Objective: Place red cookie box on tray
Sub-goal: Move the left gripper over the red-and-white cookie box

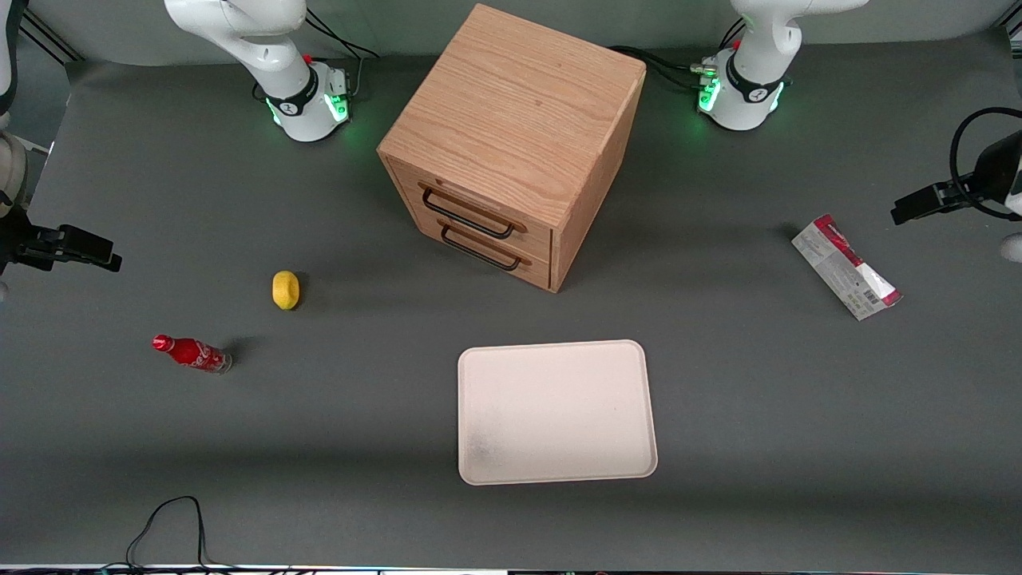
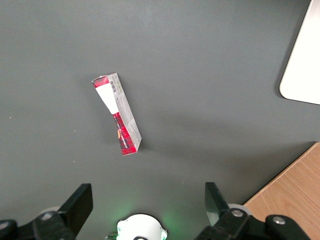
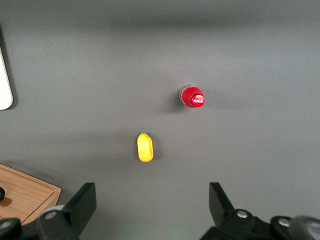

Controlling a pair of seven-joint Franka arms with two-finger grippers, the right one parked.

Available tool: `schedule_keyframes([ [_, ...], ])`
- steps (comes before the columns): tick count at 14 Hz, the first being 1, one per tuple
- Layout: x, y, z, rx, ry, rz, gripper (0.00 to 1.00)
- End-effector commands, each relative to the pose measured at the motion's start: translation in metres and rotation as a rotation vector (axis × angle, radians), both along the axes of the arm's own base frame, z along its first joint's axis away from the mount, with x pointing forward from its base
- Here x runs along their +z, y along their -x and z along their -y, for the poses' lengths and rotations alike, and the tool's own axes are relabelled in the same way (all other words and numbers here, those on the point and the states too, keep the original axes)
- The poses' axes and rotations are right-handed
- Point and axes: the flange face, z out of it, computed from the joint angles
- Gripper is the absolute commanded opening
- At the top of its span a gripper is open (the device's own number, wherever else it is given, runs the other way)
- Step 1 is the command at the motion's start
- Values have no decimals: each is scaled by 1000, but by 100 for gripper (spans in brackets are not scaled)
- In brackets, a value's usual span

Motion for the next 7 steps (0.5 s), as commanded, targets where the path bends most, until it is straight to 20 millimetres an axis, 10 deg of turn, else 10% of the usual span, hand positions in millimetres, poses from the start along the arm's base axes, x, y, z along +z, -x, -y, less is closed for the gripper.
schedule_keyframes([
  [1,11,6,5,-59,19,-4,100],
  [7,11,8,5,-64,24,-17,100],
])
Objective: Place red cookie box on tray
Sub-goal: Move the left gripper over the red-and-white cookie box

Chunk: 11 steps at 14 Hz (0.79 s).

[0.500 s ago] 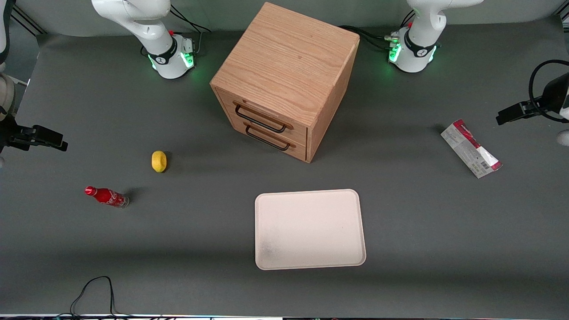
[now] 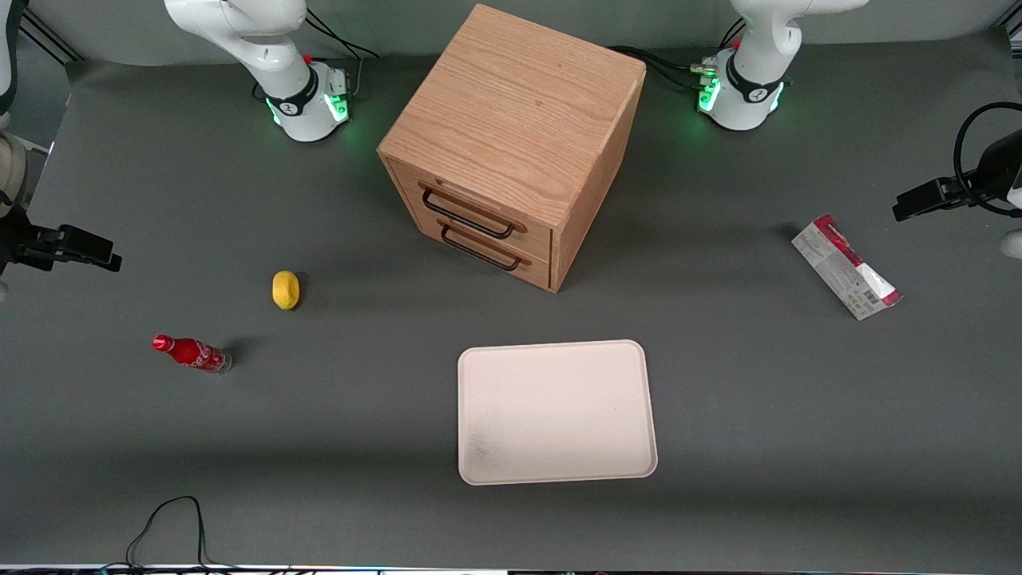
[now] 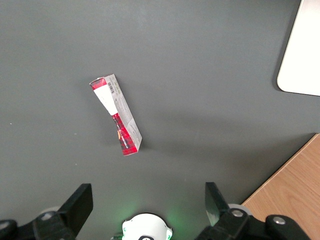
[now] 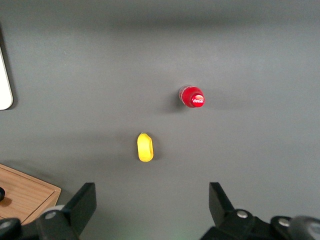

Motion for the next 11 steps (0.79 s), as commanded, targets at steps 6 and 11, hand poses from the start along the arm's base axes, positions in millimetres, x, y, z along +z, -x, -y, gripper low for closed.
schedule_keyframes([
  [6,20,29,11,-34,30,56,100],
  [11,20,32,12,-30,53,83,100],
])
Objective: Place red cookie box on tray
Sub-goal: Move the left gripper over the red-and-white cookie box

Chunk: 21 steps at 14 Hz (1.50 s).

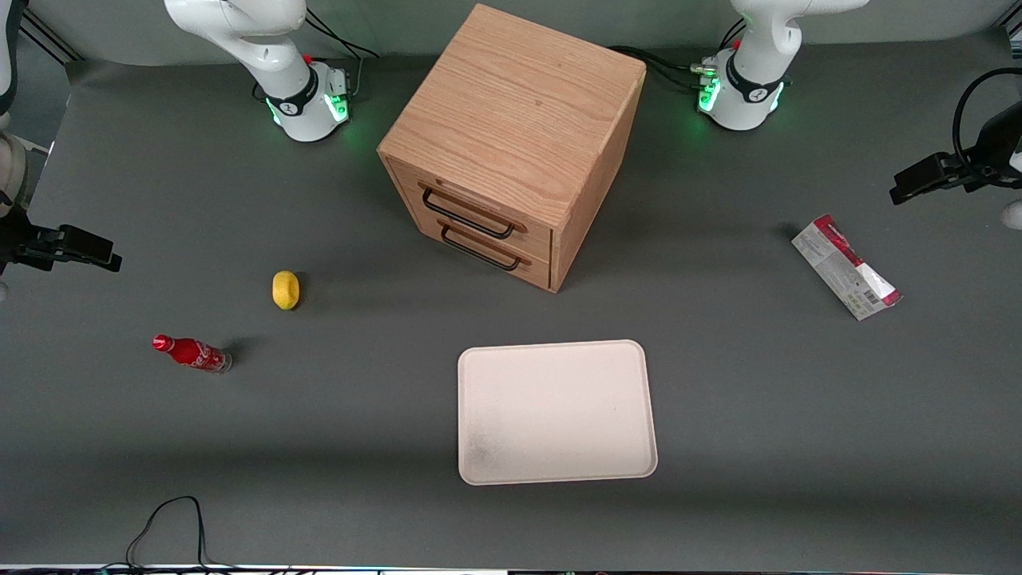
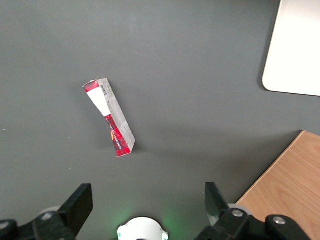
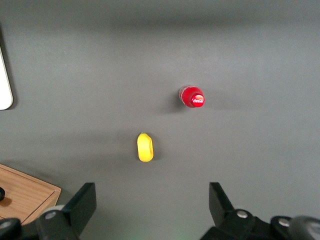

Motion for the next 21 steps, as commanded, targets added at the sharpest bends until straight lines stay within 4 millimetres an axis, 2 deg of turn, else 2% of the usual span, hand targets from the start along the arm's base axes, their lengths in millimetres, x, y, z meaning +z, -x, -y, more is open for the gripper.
schedule_keyframes([
  [1,2,12,1,-12,23,20,100],
  [8,-5,15,-15,28,24,-21,100],
  [9,-6,18,-27,68,21,-37,100],
  [11,-8,30,-80,261,15,-83,100],
  [13,-10,42,-116,358,-12,-123,100],
  [15,-12,50,-137,395,-26,-148,100],
  [16,-13,50,-137,406,-27,-152,100],
  [17,-18,48,-137,406,-28,-149,100],
  [19,-42,38,-140,408,-30,-153,100],
  [21,-89,35,-142,412,-33,-137,100],
])
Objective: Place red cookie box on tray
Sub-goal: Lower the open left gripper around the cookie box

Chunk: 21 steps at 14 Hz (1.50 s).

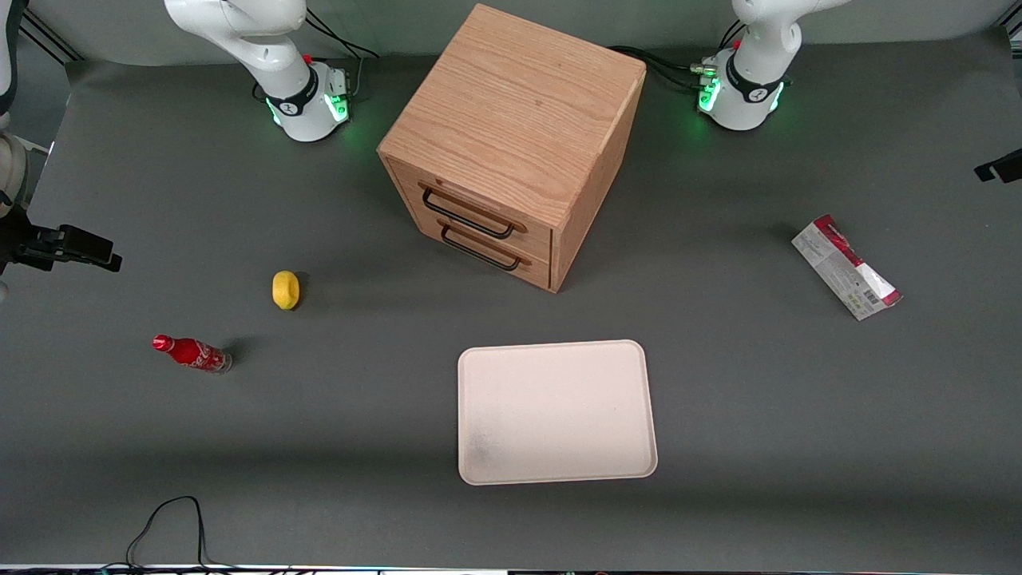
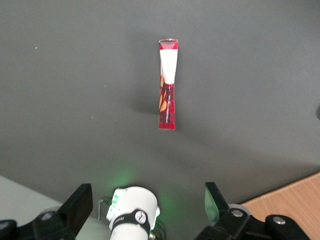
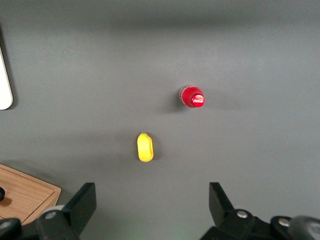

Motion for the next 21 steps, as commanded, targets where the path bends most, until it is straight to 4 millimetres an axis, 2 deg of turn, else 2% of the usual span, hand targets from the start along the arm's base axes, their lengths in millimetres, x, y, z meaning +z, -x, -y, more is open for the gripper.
schedule_keyframes([
  [1,-68,-1,-2,21,-30,23,100],
  [6,-205,13,-6,42,-57,121,100],
  [8,-247,7,-8,44,-62,134,100],
  [11,-296,2,-10,43,-65,141,100],
  [14,-334,4,-10,44,-69,152,100],
  [16,-352,11,-7,45,-73,164,100],
  [21,-355,12,-2,56,-70,146,100],
])
